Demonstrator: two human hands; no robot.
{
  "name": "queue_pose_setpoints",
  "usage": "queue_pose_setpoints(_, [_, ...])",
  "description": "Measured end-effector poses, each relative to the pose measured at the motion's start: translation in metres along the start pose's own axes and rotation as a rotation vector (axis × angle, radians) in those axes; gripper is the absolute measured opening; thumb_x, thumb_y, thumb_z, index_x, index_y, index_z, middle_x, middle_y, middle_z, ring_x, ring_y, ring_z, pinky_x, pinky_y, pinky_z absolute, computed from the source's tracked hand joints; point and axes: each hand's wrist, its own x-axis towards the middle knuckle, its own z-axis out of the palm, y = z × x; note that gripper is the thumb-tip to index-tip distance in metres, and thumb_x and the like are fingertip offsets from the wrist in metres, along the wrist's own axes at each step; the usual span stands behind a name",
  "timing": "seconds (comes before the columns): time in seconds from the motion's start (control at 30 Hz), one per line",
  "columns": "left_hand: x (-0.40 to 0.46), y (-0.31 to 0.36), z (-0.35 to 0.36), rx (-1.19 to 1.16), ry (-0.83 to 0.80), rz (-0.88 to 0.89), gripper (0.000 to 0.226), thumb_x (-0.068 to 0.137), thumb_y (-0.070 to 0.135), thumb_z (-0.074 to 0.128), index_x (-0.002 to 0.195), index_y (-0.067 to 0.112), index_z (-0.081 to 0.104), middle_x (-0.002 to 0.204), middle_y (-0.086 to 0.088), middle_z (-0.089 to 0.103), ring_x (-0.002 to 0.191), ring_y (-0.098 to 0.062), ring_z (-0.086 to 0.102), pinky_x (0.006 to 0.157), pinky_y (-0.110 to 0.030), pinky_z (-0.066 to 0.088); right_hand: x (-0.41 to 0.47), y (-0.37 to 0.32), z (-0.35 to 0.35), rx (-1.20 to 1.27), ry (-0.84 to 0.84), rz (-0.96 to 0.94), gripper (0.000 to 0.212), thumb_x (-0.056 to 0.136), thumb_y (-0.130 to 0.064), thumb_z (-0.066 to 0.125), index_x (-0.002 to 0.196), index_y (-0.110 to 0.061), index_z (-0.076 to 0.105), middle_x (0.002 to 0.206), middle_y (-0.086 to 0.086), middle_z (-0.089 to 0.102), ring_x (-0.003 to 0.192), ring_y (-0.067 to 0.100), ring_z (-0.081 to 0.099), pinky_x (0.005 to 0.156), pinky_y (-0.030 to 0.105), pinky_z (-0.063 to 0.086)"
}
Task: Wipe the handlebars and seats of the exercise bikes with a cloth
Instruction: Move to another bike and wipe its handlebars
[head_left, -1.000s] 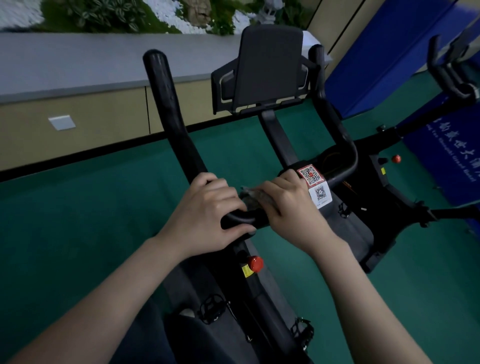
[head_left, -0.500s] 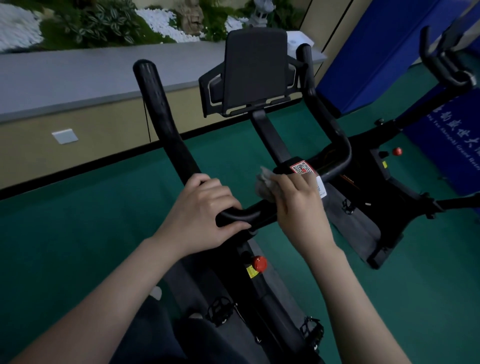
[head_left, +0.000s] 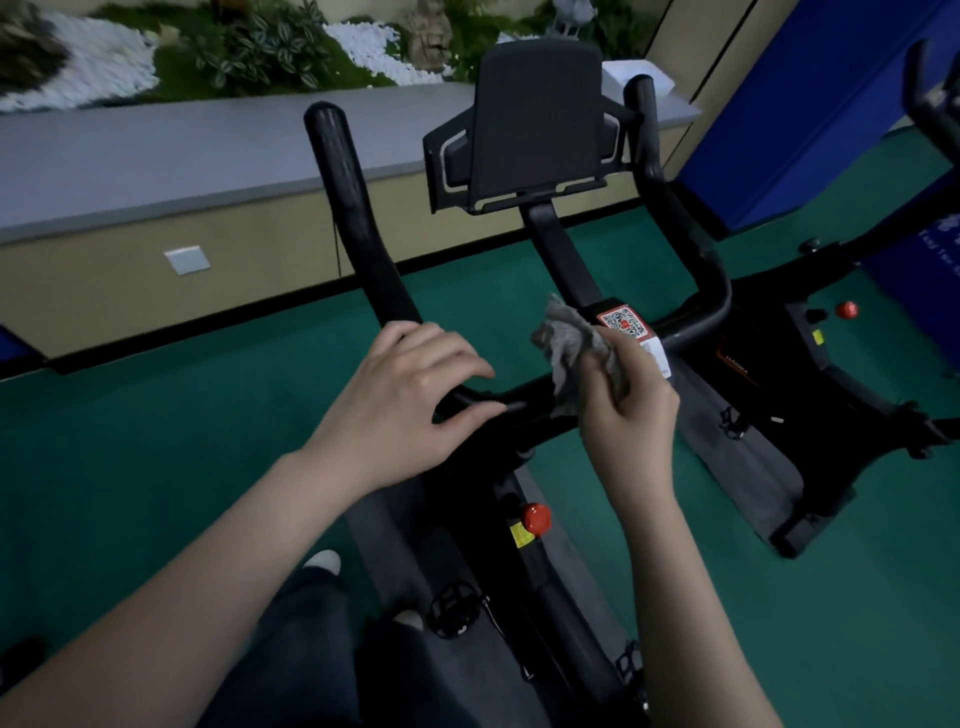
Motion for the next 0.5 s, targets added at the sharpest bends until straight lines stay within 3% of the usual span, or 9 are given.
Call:
queue_pose_setpoints(0.13, [-0.023, -0.004, -0.011, 0.032, 0.016, -0.035, 0.037, 0.091, 0.047, 0.052, 0.104, 0.015, 0.068, 0.101, 0.005, 0.065, 0.098, -0.014, 0.057, 0.095, -0.030, 0.036, -0.002, -0.005, 0.004, 0.066, -0.003, 0.007, 0.023, 0.090, -0.019, 0.051, 0.106, -0.013, 0.067, 0.091, 0.000, 0.067, 0.084, 0.011, 0.059, 0.073, 0.020, 0.043])
queue_pose_setpoints(0.33, [-0.061, -0.019, -0.027, 0.089, 0.005, -0.140, 0.037, 0.091, 0.045, 0.050, 0.100, 0.015, 0.068, 0.097, 0.006, 0.065, 0.094, -0.015, 0.058, 0.092, -0.031, 0.038, -0.012, -0.027, 0.020, 0.113, -0.075, -0.009, 0.018, 0.093, -0.009, 0.055, 0.108, -0.008, 0.065, 0.094, 0.007, 0.068, 0.090, 0.023, 0.063, 0.080, 0.043, 0.051])
queue_pose_setpoints(0.5, [-0.091, -0.034, -0.047, 0.114, -0.042, -0.271, 0.041, 0.091, 0.049, 0.044, 0.105, 0.017, 0.066, 0.102, 0.008, 0.064, 0.097, -0.015, 0.059, 0.095, -0.028, 0.034, -0.023, -0.061, 0.047, 0.149, -0.184, -0.080, 0.018, 0.093, -0.009, 0.054, 0.108, -0.008, 0.065, 0.096, 0.006, 0.067, 0.095, 0.026, 0.062, 0.084, 0.049, 0.049])
